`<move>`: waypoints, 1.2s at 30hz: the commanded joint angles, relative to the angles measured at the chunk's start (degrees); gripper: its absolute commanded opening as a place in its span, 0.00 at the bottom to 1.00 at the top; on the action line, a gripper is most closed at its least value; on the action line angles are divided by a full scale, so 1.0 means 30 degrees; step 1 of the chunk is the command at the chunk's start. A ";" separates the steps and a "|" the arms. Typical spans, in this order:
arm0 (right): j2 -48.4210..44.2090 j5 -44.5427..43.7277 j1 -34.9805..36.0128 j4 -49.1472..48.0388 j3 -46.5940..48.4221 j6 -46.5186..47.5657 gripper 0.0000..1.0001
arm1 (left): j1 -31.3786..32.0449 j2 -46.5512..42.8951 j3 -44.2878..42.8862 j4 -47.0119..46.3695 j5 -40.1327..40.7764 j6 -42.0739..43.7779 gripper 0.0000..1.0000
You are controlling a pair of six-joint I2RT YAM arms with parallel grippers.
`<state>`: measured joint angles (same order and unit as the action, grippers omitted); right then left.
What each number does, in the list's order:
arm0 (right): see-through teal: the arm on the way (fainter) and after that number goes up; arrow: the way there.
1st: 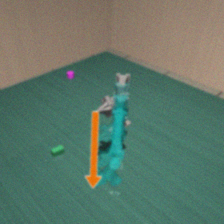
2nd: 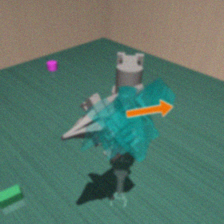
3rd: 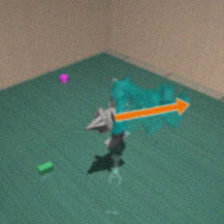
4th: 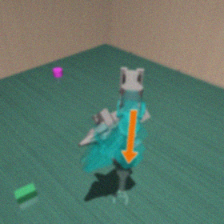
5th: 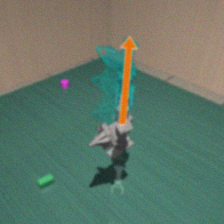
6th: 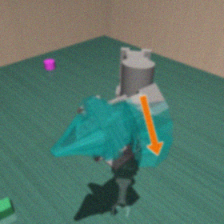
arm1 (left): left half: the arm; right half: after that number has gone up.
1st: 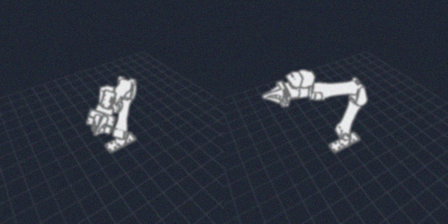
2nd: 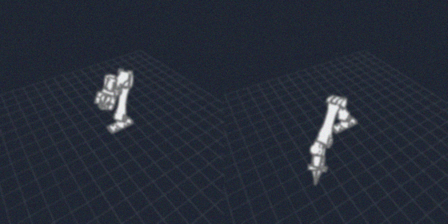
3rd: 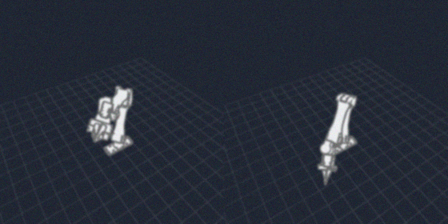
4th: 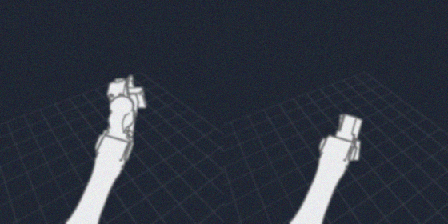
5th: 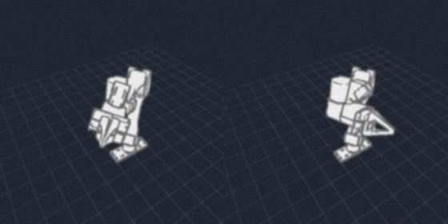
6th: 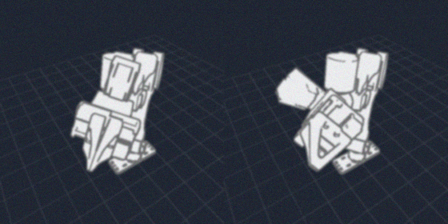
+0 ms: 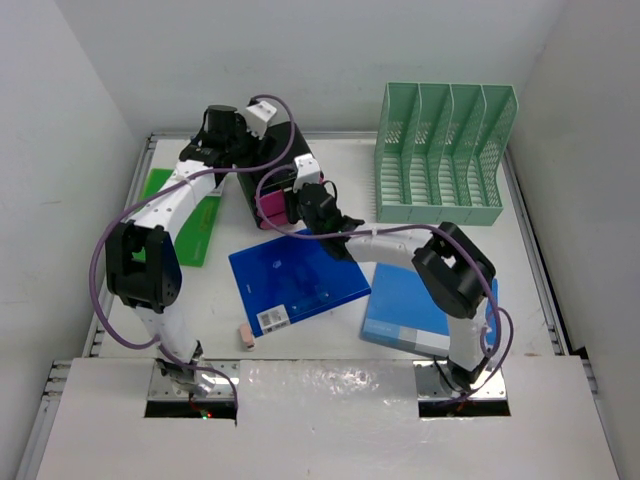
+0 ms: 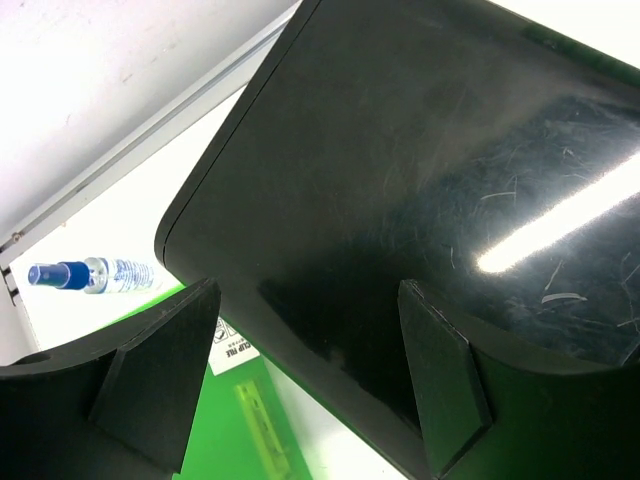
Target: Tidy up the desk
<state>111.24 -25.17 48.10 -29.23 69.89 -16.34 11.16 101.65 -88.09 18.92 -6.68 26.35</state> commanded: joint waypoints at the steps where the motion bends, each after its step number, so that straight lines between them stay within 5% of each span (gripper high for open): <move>1: 0.0652 0.0508 -0.0182 -0.1270 0.1926 0.0581 0.43 | -0.0116 0.0015 0.0185 -0.0710 -0.0352 0.0269 0.70; 10: 0.1360 0.0217 -0.0212 -0.1709 0.2166 0.0554 0.45 | -0.0116 -0.0220 0.0478 -0.0681 -0.0499 0.0592 0.70; 14: 0.0334 -0.0018 -0.0182 -0.2412 0.0353 0.0117 0.64 | -0.0116 -0.0249 0.0361 -0.0681 -0.0528 0.0592 0.70; 18: -0.0342 -0.0135 -0.0182 -0.3408 -0.1204 -0.0763 0.72 | -0.0116 -0.0162 0.0419 -0.0651 -0.0762 0.0563 0.70; 36: 0.3641 -0.1894 -0.0270 -0.2765 0.1723 -0.0765 0.52 | -0.0116 0.0278 -0.0166 -0.0212 -0.1026 0.0592 0.70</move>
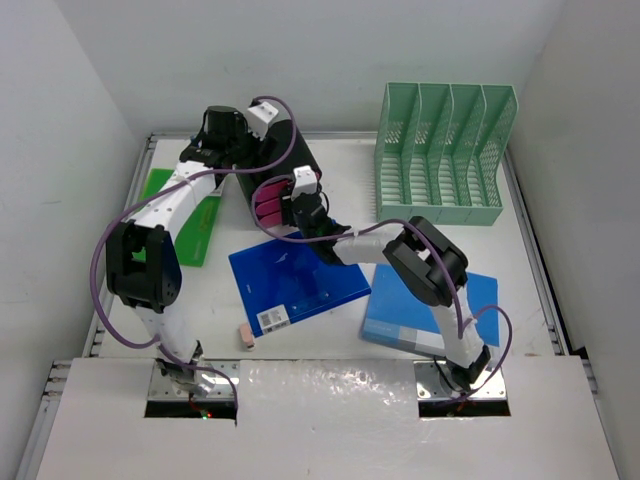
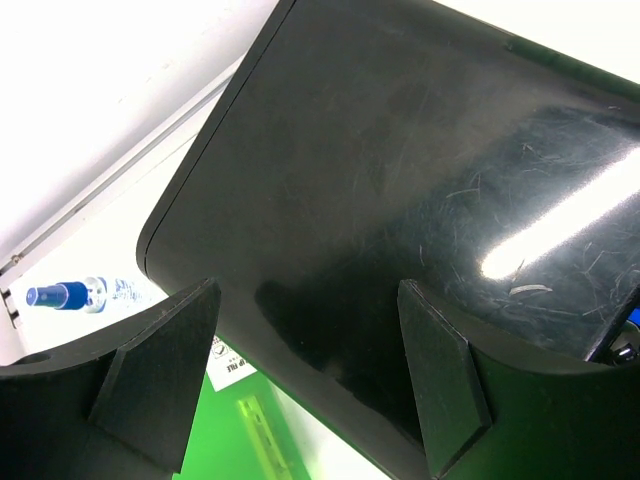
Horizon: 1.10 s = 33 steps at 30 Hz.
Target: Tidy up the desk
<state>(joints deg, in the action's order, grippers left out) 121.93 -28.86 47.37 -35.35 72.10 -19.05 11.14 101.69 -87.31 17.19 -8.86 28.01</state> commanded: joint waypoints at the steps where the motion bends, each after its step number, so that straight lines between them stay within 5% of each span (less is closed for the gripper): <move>1: 0.0138 -0.0634 -0.0088 -0.0783 0.1046 0.0168 0.50 | -0.0109 0.0264 -0.0458 0.0364 -0.0356 0.0038 0.70; 6: 0.0372 -0.0370 -0.0205 -0.0726 0.1193 0.0198 0.38 | -0.0109 0.0293 -0.0370 0.0451 -0.0386 0.0126 0.70; 10: 0.0169 0.0039 -0.0235 -0.0784 0.0550 -0.0358 0.14 | -0.0109 0.0381 -0.0399 0.0510 -0.0239 0.0214 0.70; 15: -0.1438 0.0451 -0.0118 -0.1281 -0.2109 -0.0856 0.00 | -0.0109 0.0264 -0.0428 0.0568 -0.0239 0.0244 0.70; 27: -0.5075 0.0450 0.1258 -0.2102 -0.7418 -0.1179 0.01 | -0.0109 0.0410 -0.1161 0.1506 -0.0385 0.0185 0.71; 33: -0.5954 0.0684 0.1581 -0.1343 -0.8094 -0.1384 0.17 | -0.0138 0.0264 -0.1599 0.2208 -0.0531 0.0156 0.73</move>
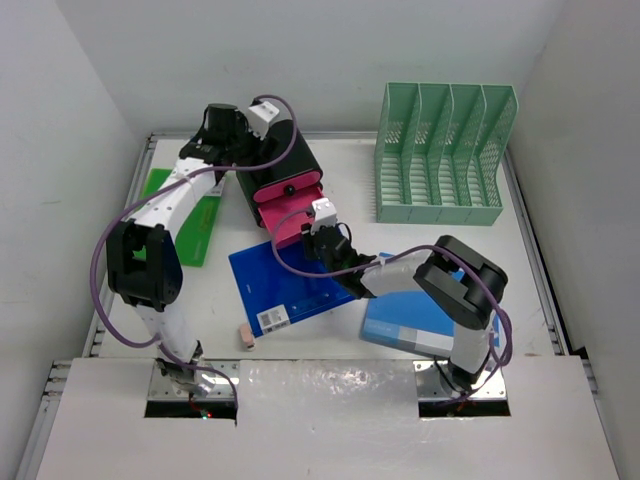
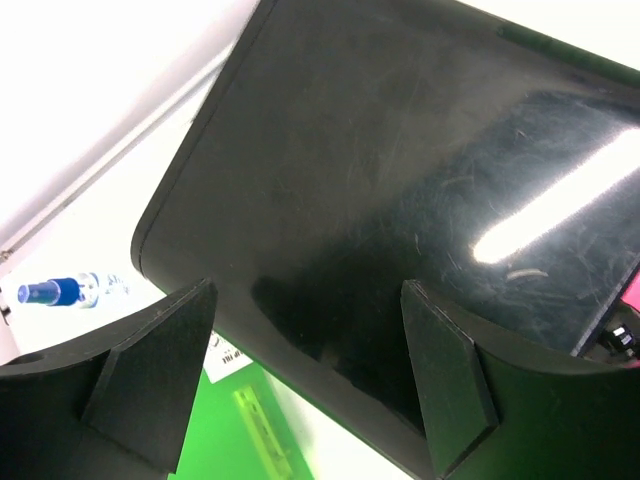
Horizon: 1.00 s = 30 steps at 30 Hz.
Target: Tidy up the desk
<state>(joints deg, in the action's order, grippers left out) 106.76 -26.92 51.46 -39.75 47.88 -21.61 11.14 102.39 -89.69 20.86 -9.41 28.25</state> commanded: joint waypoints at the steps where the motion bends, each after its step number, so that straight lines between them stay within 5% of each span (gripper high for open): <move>1: -0.1218 0.0153 0.0277 0.0675 -0.0051 -0.0649 0.22 | -0.0138 -0.0027 -0.0893 0.1304 -0.0408 0.0075 0.74; 3: -0.1600 0.0416 0.0568 0.1321 -0.0255 -0.0592 0.41 | -0.0138 -0.0174 -0.1099 0.1658 -0.0554 0.0134 0.74; 7: -0.3207 0.0621 0.1038 0.1588 -0.1569 -0.0240 0.65 | -0.0138 -0.1021 -0.1245 0.2330 -0.1691 0.0543 0.76; 10: -0.4352 0.0711 0.1244 0.2289 -0.2478 -0.0064 0.75 | -0.0109 -0.1869 -0.1801 0.3062 -0.3183 0.0865 0.77; 15: -0.7895 0.1470 0.1333 0.3841 -0.4061 0.0607 0.80 | -0.0109 -0.4271 -0.1247 0.4352 -0.6551 0.2533 0.82; 21: -1.1471 0.2264 0.1362 0.7999 -0.6026 0.1956 0.83 | -0.0138 -0.7291 -0.0574 1.0557 -0.8464 0.8095 0.79; 25: -1.4045 0.1855 0.1361 0.9760 -0.6903 0.2280 0.83 | -0.0109 -0.8956 0.1385 1.8190 -0.9313 1.6576 0.78; 30: -1.5927 0.0536 0.1361 1.0289 -0.7784 0.1695 0.82 | 0.0009 -1.2354 0.7243 1.6227 -0.7414 1.8385 0.78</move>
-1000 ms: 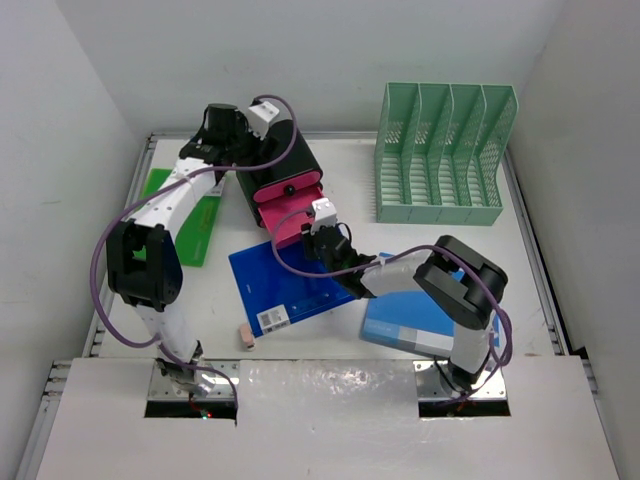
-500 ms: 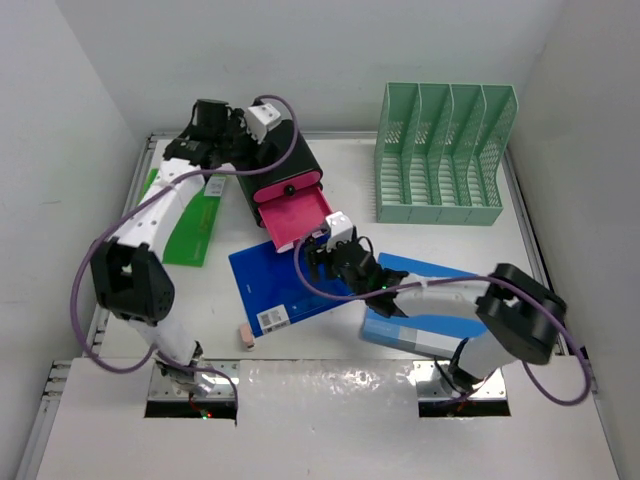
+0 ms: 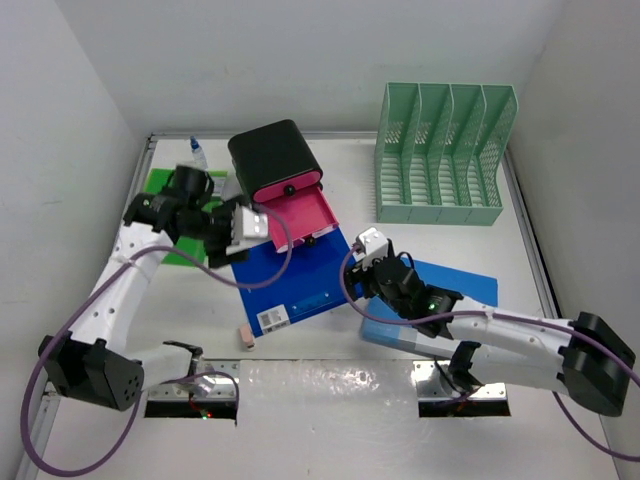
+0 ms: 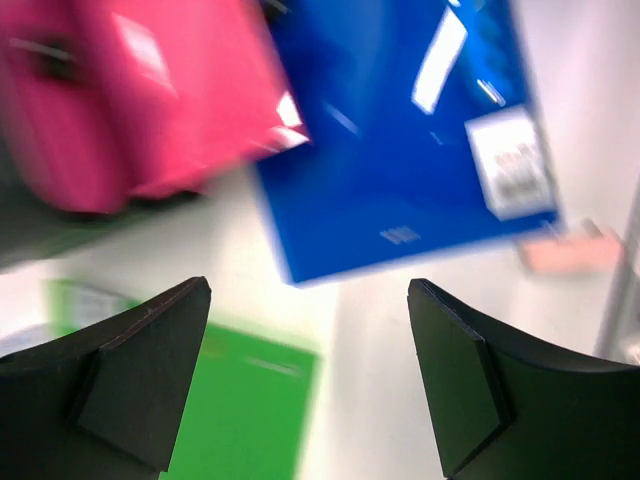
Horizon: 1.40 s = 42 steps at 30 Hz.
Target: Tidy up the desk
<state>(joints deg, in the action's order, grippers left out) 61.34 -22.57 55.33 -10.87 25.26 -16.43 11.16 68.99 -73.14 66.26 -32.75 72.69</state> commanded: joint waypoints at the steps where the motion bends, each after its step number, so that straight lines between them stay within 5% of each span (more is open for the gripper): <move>1: -0.1021 -0.1060 0.0072 0.0840 -0.0332 -0.0120 0.82 | 0.0001 -0.1433 0.2286 0.1087 0.0400 0.4531 0.78; 9: -0.1113 -0.2028 0.0072 0.0958 -0.0833 -0.0238 0.82 | 0.0381 -0.1204 0.7445 0.3051 -0.0275 1.1712 0.79; 16: 0.0177 -0.1678 0.0072 0.1076 0.0019 -0.0062 0.82 | 0.4597 -0.0555 1.0723 0.0739 -0.0040 1.0577 0.80; 24: 0.0325 -0.2202 0.0072 0.1075 -0.0098 -0.0150 0.83 | 0.5624 0.0468 1.2891 -0.1839 -0.1066 1.0315 0.70; 30: 0.0178 -0.3111 0.0043 0.1368 -0.0099 0.0114 0.83 | 0.5626 0.0704 1.3777 -0.3045 -0.0742 0.9757 0.42; 33: 0.0178 -0.3346 0.0072 0.1515 0.0107 0.0172 0.83 | 0.5626 0.0529 1.3601 -0.2517 -0.0977 0.9553 0.03; 38: 0.0324 -0.3406 0.0072 0.1661 0.0341 0.0201 0.83 | 0.5597 -0.0380 1.2695 -0.1348 -0.1180 0.9200 0.00; 42: 0.0354 -0.3142 0.0072 0.1604 0.0254 0.0085 0.83 | 0.5597 -0.0380 0.9248 0.0996 -0.2643 0.8559 0.00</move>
<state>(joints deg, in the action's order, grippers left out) 62.41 -31.42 55.33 -5.39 23.97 -16.43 27.66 69.34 -37.89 64.03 -34.70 99.55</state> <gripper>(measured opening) 0.829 0.248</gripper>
